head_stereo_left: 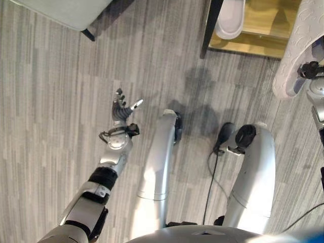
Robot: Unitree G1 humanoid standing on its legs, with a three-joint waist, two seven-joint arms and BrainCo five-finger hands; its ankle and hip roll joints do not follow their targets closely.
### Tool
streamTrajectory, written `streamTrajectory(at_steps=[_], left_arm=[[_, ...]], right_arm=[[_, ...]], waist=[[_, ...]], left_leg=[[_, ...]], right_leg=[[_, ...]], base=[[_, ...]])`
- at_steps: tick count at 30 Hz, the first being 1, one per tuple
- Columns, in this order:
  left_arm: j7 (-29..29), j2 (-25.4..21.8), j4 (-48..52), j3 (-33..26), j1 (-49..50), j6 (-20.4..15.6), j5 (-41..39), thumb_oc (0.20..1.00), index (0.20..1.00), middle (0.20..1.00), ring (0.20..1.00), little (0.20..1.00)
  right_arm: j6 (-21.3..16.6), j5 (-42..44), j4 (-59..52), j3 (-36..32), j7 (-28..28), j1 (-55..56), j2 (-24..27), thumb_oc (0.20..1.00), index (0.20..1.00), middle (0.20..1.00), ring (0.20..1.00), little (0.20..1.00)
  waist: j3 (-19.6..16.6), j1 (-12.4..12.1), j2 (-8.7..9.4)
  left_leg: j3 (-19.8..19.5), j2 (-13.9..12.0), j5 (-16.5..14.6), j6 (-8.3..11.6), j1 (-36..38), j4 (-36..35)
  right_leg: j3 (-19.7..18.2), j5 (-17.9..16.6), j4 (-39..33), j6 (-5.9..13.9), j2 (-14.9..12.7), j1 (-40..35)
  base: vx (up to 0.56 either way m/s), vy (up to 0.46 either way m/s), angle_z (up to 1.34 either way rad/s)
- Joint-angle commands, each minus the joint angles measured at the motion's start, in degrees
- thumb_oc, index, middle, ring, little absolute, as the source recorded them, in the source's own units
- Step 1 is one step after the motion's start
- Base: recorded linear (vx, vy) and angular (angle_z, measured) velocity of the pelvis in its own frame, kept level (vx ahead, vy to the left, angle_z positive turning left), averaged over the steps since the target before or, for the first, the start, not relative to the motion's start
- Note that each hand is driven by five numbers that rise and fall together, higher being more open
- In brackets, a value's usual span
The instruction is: Arrange the slippers neatly on the shoe rack.
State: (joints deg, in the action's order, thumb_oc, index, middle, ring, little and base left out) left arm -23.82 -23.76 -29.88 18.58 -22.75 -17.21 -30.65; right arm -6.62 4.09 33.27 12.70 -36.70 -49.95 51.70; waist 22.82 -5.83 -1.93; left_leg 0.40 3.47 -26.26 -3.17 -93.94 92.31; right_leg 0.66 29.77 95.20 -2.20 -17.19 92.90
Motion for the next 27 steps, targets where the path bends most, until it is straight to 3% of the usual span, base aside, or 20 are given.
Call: streamTrajectory(at_steps=[1,4,10,11,12,13,18,27], left_arm=[[0.65,-0.29,1.79,-1.31,1.74,-3.09,-0.12,1.000,1.000,1.000,1.000,1.000],[2.17,-2.65,3.53,0.25,2.68,-3.40,0.06,1.000,1.000,1.000,1.000,1.000],[3.93,-5.27,10.52,0.78,3.66,-4.94,-1.07,1.000,1.000,1.000,1.000,1.000],[3.95,-5.37,10.90,1.07,3.82,-4.96,-0.63,1.000,1.000,1.000,1.000,1.000],[4.00,-5.36,10.98,1.66,4.01,-4.98,-0.08,1.000,1.000,1.000,1.000,1.000],[4.01,-5.24,10.72,2.25,4.08,-4.83,0.34,1.000,1.000,1.000,1.000,1.000],[4.33,-5.95,10.35,3.32,4.72,-4.63,1.75,1.000,1.000,1.000,1.000,1.000],[4.58,-6.37,10.36,3.15,5.67,-4.66,2.66,1.000,1.000,1.000,1.000,1.000]], right_arm=[[-1.28,-1.13,0.26,1.65,-0.10,-3.70,2.94,0.200,0.200,0.200,0.200,0.200],[-1.15,3.19,11.23,10.60,2.23,-15.88,7.03,0.200,0.200,0.200,0.200,0.200],[-2.22,10.38,23.60,20.58,5.59,-28.98,9.30,0.200,0.200,0.200,0.200,0.200],[-2.15,10.54,24.58,21.42,5.70,-30.04,9.70,0.322,0.322,0.322,0.322,0.322],[-2.32,11.12,25.81,22.47,5.61,-31.64,9.74,0.796,0.796,0.796,0.796,0.796],[-2.67,12.78,28.15,23.85,6.68,-33.18,9.04,1.000,1.000,1.000,1.000,1.000],[-2.15,13.43,32.99,26.91,8.65,-35.13,7.91,1.000,1.000,1.000,1.000,1.000],[-3.23,15.34,33.62,24.16,10.60,-29.18,6.59,1.000,1.000,1.000,1.000,1.000]], waist=[[-0.63,-0.05,0.63],[0.83,-1.53,0.37],[1.90,-3.48,0.92],[1.93,-3.67,0.98],[1.83,-3.88,0.96],[2.07,-4.05,0.89],[2.83,-4.16,0.88],[3.19,-4.35,0.22]], left_leg=[[-1.74,0.81,-5.71,-2.02,3.99,-5.64],[-1.28,0.66,-5.04,-1.83,3.99,-6.59],[-1.29,1.10,-3.81,-1.57,3.99,-8.33],[-1.35,1.16,-3.77,-1.52,3.99,-8.34],[-1.49,1.17,-3.96,-1.45,3.99,-8.23],[-1.46,1.17,-3.93,-1.43,3.99,-8.09],[-1.18,0.86,-3.81,-1.24,3.99,-8.19],[-1.25,0.62,-2.57,-1.01,3.99,-10.05]], right_leg=[[-3.19,0.52,-4.70,-0.82,0.62,-6.05],[-3.35,-0.38,-5.36,-0.52,0.18,-5.92],[-3.08,-1.71,-7.17,-0.07,-0.70,-6.16],[-3.06,-1.75,-7.17,-0.04,-0.72,-6.19],[-2.96,-1.63,-7.13,-0.02,-0.70,-6.16],[-3.01,-1.70,-7.16,-0.13,-0.75,-6.34],[-3.00,-2.36,-7.45,0.02,-1.03,-6.43],[-2.60,-3.32,-8.88,0.20,-0.68,-6.48]], base=[[0.00,0.000,0.00],[0.00,0.000,0.00],[-0.02,-0.015,0.05],[0.00,0.000,0.00],[0.00,0.000,0.00],[0.00,0.000,0.00],[0.00,0.000,0.00],[0.00,-0.002,0.00]])
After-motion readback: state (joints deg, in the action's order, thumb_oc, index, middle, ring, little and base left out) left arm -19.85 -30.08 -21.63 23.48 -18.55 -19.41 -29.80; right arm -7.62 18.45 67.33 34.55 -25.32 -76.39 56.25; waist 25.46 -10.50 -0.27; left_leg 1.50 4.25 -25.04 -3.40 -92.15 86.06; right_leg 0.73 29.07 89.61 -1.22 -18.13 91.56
